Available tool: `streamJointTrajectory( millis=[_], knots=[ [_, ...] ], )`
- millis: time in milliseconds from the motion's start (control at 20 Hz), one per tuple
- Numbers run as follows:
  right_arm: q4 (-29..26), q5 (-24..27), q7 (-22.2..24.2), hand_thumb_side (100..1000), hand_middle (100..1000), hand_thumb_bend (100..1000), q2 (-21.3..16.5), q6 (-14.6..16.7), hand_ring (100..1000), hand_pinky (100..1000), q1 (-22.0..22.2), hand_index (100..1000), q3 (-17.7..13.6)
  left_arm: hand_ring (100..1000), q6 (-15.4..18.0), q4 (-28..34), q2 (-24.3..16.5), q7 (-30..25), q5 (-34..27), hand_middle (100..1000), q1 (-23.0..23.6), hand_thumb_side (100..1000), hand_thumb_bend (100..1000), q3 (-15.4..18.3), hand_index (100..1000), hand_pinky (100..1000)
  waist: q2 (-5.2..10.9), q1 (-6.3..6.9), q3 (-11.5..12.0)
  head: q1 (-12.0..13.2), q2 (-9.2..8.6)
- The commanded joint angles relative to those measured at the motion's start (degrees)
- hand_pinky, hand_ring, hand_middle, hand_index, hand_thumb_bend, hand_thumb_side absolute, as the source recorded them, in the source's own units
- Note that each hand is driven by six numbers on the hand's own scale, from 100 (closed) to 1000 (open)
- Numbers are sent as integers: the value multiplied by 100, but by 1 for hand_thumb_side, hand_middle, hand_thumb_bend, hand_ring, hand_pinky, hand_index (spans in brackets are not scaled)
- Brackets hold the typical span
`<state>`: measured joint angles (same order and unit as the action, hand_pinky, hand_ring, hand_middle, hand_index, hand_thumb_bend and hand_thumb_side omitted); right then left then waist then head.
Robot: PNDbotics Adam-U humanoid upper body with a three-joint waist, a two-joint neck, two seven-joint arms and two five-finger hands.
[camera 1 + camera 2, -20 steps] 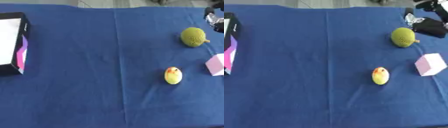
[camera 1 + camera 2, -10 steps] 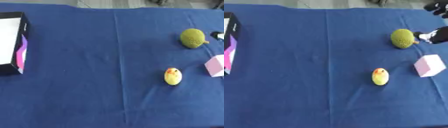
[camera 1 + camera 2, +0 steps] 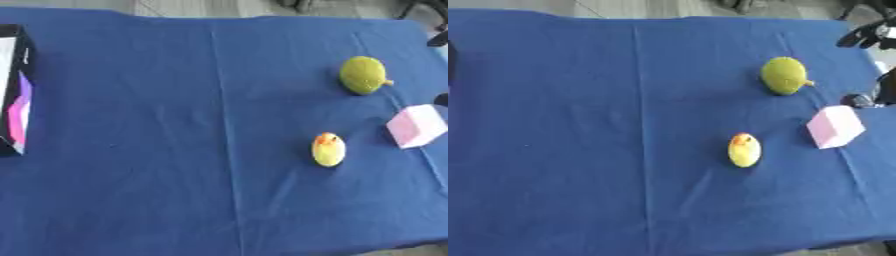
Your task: Pick up the objects with one hand, pass them to the other hand, and then place them into the box on the other side of the table.
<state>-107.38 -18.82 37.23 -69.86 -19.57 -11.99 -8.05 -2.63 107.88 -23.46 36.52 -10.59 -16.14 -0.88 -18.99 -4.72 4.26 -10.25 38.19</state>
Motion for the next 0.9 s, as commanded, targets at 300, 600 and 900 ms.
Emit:
streamJointTrajectory(
  millis=[300,600,900],
  knots=[
    [-477,-495,332,100,954,487,-441,232,983,968,220,933,193,727,-19,113,-278,69,47,743,70,905,211,102,896,685,86,-16,-91,-5,3],
    [-562,-748,361,100,951,512,-404,261,984,971,361,936,385,727,-36,132,-256,65,22,743,54,906,211,95,897,686,50,27,-65,-71,-43],
    [-375,-1024,86,100,937,517,-342,250,970,963,329,925,534,727,-45,137,-230,44,4,744,19,906,210,72,897,686,32,51,-15,-100,-86]
  ],
)
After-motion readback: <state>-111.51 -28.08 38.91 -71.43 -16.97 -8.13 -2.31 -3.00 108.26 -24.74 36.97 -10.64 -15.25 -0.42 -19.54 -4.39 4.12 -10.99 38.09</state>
